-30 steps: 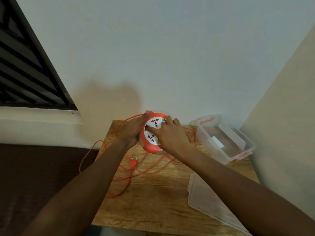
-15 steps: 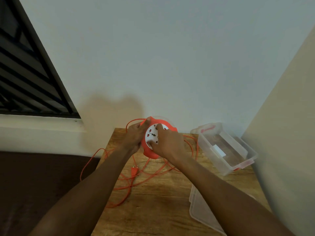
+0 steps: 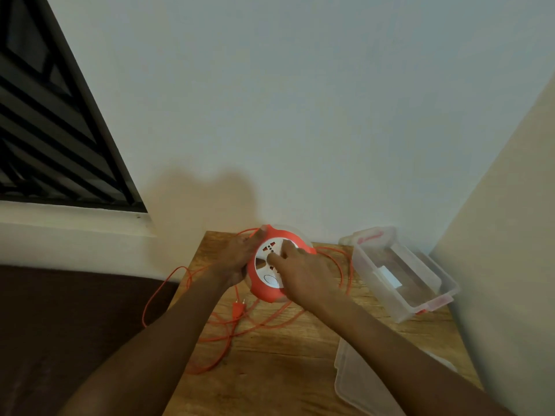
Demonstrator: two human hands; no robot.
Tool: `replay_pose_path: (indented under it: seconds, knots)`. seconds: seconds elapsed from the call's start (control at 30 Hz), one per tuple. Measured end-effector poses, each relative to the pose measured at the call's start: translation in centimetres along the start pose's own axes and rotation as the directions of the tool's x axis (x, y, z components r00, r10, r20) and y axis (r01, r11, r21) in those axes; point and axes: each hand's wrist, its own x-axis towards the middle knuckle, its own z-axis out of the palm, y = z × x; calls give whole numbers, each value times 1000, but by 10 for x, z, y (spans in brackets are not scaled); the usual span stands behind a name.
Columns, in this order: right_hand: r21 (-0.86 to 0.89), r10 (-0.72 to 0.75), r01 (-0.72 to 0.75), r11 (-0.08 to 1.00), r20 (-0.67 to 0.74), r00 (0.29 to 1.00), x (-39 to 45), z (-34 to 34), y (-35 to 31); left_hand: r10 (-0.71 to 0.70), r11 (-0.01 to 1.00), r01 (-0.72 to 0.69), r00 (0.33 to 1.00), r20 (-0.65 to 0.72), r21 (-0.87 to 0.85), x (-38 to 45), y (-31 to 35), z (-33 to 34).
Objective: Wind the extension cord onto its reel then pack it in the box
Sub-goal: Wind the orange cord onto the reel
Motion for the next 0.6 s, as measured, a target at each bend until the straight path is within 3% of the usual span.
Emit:
replay_pose_path:
  seconds: [0.1,0.27,0.4,0.6]
  knots:
    - [-73,-227,233,970,75,971,0,-5,9,-14,999,13,1000,18,31,0,5,-3]
    - [-230,-330,340,912,80,940,0,-7,11,-45,998,42,996,77,37,3,6,-9]
    - [-236,-299,312,920,89,950,2,0,6,-54,996,44,991,120,83,2,9,-7]
    - [-309,-135,139,941,35,990,8,1,-2,-65,991,48,988,142,123,4,13,-10]
